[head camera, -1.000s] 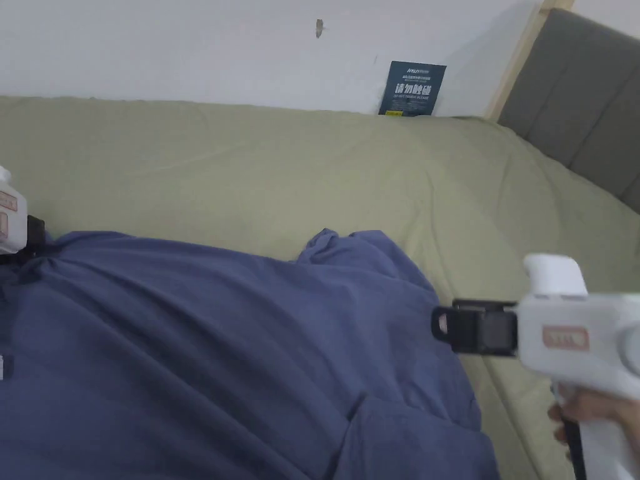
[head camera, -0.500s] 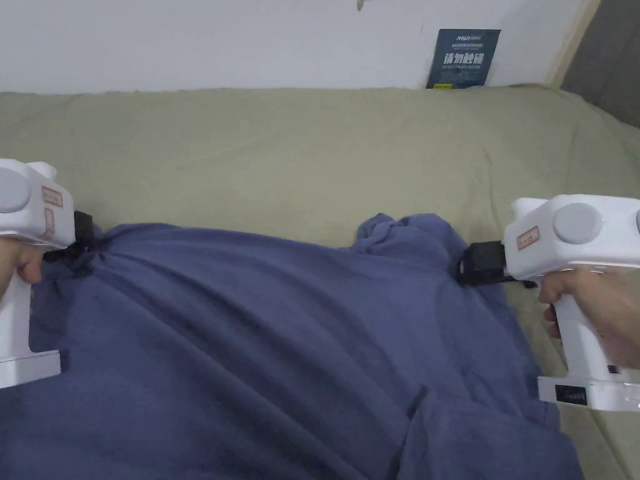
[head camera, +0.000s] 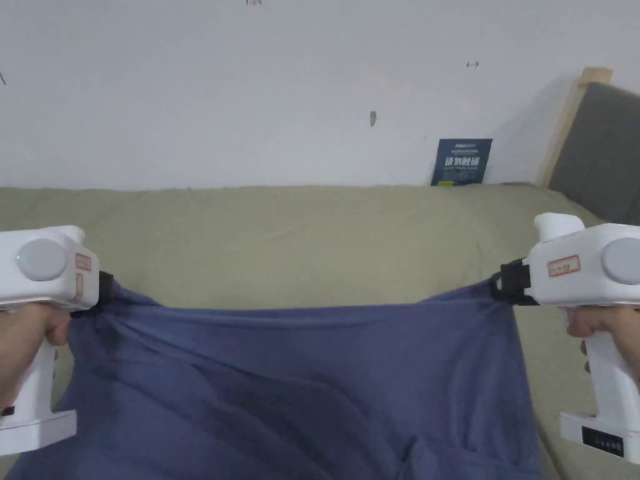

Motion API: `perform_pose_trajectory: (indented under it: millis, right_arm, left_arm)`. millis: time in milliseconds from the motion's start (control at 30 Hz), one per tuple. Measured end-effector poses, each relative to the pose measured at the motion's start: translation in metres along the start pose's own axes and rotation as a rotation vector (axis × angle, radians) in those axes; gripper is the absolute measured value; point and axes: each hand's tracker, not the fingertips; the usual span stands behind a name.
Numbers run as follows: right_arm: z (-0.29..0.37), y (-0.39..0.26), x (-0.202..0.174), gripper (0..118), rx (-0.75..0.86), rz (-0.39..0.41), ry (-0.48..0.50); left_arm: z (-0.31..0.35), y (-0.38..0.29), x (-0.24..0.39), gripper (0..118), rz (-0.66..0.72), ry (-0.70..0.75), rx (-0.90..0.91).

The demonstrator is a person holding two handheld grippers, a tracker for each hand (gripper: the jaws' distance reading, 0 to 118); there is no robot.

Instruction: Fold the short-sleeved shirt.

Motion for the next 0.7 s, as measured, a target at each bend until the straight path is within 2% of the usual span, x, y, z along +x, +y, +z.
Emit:
perform_pose_trajectory:
  millis: [200,400,667,700]
  right_arm:
    - [0.115,0.024,-0.036,0,0.137,0.041,0.049]
    - [0.231,0.05,-0.063,0,0.297,0.042,0.092]
    - [0.329,0.068,-0.081,0,0.405,0.049,0.097]
    - [0.333,0.069,-0.083,0,0.408,0.048,0.098]
  left_arm:
    - [0.138,0.006,-0.032,5,0.005,-0.014,0.133]
    - [0.271,0.012,-0.051,5,0.007,-0.031,0.281]
    - [0.391,0.018,-0.059,5,0.045,-0.042,0.459]
    - [0.397,0.017,-0.059,5,0.035,-0.036,0.434]
